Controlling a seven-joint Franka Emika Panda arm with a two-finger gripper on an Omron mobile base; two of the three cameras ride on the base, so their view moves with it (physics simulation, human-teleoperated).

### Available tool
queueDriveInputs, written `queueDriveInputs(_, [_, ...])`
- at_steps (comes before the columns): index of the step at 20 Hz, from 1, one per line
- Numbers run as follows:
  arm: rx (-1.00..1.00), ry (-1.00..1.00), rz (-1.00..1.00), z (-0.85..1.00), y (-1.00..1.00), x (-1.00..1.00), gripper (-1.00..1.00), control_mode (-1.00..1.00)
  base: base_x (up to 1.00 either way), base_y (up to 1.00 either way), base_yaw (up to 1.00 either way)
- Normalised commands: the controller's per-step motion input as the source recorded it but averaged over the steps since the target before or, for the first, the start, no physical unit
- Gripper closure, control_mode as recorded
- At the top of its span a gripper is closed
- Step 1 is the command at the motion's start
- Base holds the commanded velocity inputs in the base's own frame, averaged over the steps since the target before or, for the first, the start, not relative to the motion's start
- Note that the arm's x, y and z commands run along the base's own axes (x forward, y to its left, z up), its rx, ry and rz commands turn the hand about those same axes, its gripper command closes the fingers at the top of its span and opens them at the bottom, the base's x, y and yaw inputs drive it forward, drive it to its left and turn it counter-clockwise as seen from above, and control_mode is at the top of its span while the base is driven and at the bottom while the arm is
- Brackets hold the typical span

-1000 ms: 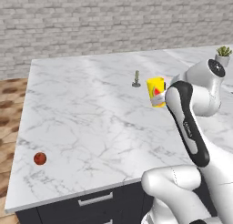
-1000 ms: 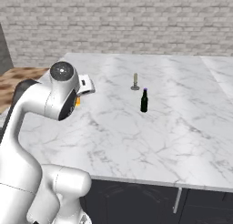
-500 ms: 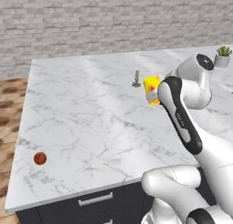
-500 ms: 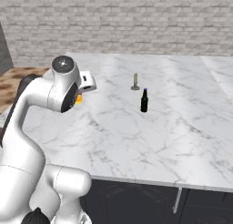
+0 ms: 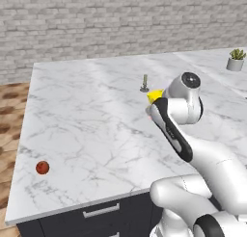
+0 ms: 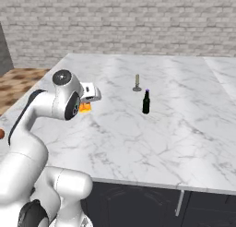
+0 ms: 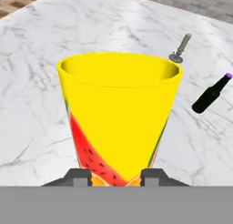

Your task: Open the cabinet directly in front. Then move the beer and the cup to the dining counter with the candle on it.

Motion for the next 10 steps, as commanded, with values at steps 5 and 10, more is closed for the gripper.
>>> queueDriveInputs(5, [0.0,0.0,-0.32,-0.27,-0.07,0.94,1.0,-1.0,0.0,0.0,0.0])
queueDriveInputs(10, [0.0,0.0,-0.28,-0.23,-0.06,1.0,1.0,-1.0,0.0,0.0,0.0])
